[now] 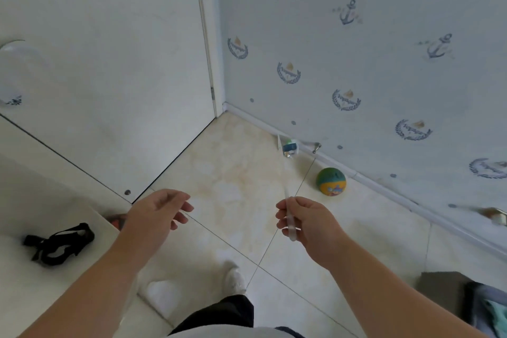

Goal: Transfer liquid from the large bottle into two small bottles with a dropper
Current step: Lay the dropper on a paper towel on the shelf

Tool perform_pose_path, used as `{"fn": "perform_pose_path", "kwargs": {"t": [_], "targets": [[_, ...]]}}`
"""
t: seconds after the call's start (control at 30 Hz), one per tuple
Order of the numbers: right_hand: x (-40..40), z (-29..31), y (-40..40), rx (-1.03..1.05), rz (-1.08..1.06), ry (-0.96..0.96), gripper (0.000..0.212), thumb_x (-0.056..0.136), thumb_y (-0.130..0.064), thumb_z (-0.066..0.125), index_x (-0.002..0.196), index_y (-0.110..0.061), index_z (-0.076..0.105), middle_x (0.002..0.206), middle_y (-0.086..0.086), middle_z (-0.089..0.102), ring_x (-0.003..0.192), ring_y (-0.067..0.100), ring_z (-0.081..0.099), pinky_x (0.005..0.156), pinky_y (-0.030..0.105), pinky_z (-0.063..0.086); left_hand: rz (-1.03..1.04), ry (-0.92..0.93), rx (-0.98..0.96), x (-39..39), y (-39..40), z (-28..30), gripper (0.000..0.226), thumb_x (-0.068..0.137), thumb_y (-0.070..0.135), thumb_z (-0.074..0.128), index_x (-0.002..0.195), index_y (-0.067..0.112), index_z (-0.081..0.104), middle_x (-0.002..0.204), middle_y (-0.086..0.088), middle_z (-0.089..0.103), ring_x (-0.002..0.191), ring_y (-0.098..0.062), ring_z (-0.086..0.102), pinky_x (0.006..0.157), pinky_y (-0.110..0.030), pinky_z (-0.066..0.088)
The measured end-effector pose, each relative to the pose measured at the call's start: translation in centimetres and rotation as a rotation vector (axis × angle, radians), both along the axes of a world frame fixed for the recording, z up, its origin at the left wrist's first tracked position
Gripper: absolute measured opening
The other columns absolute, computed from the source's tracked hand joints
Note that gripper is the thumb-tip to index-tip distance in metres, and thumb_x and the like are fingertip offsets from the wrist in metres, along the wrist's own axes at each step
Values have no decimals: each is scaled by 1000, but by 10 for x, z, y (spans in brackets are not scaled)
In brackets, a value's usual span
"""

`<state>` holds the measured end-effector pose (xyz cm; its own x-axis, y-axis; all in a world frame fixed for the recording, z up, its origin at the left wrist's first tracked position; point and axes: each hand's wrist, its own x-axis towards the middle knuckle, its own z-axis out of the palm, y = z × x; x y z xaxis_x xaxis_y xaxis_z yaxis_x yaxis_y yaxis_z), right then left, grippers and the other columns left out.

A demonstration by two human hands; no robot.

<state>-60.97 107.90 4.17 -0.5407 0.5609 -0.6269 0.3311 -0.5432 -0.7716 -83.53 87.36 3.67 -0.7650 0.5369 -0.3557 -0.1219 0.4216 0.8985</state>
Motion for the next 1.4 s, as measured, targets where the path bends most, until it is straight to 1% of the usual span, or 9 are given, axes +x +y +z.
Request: {"fn": "perform_pose_path", "kwargs": {"t": [0.17, 0.4, 0.57, 0.67, 0.73, 1.07, 1.23, 1.3, 1.4], "targets": [[-54, 8, 60, 35, 38, 1, 30, 106, -17, 51, 90, -7, 74, 80, 8, 72, 68, 19, 67, 62, 29, 54, -50, 37, -22, -42, 50, 10, 22, 101, 17, 58, 89, 20, 75, 85, -1, 76, 66, -13, 68, 66, -35, 50], [-134, 12, 139, 32, 188, 26, 31, 106, -17, 52, 88, -10, 75, 81, 7, 72, 69, 18, 67, 63, 27, 55, 137, 65, -3, -91, 94, 26, 18, 100, 13, 58, 91, 12, 73, 84, -4, 76, 63, -10, 65, 61, -26, 50], [-212, 10, 189, 80, 485, 30, 31, 105, -17, 52, 87, -9, 76, 79, 8, 72, 69, 18, 67, 63, 26, 54, 376, 65, 6, -116, 107, 26, 23, 101, 17, 60, 83, 21, 75, 85, -5, 76, 70, -19, 66, 69, -37, 49], [-262, 15, 206, 110, 678, 41, 29, 106, -17, 52, 91, -7, 75, 79, 6, 72, 69, 17, 68, 62, 24, 55, 525, 105, -9, -115, 105, 28, 19, 98, 28, 64, 84, 30, 76, 84, -1, 76, 64, -11, 67, 66, -31, 51], [-296, 20, 209, 121, 790, 64, 29, 106, -18, 52, 91, -8, 75, 79, 5, 72, 70, 17, 68, 64, 26, 55, 654, 113, -5, -109, 98, 30, 23, 100, 25, 62, 84, 32, 76, 83, -1, 76, 62, -9, 66, 59, -24, 51], [-437, 33, 101, 15, 1273, 157, 29, 105, -16, 53, 87, -9, 76, 79, 8, 72, 70, 20, 67, 68, 30, 54, 1234, 109, -74, -66, 34, 43, 20, 101, 13, 56, 90, 16, 74, 84, -4, 77, 64, -17, 67, 64, -35, 48], [-486, 41, 24, 4, 1486, 210, 29, 105, -15, 52, 89, -8, 74, 78, 7, 71, 68, 18, 67, 65, 27, 54, 1400, 115, -107, -58, -1, 43, 25, 100, 16, 58, 85, 25, 76, 85, -1, 77, 67, -18, 68, 66, -36, 50], [-499, 47, -4, -14, 1559, 238, 29, 106, -15, 51, 90, -7, 73, 77, 7, 71, 68, 18, 66, 64, 27, 54, 1455, 115, -112, -56, -10, 46, 23, 99, 22, 60, 85, 32, 75, 86, 1, 77, 68, -18, 69, 66, -37, 51], [-514, 57, -40, -33, 1629, 287, 28, 106, -14, 50, 93, -4, 72, 76, 6, 71, 67, 18, 66, 62, 26, 55, 1529, 110, -108, -53, -20, 54, 18, 84, 45, 59, 86, 37, 75, 88, 3, 77, 70, -18, 71, 67, -38, 51]]}}
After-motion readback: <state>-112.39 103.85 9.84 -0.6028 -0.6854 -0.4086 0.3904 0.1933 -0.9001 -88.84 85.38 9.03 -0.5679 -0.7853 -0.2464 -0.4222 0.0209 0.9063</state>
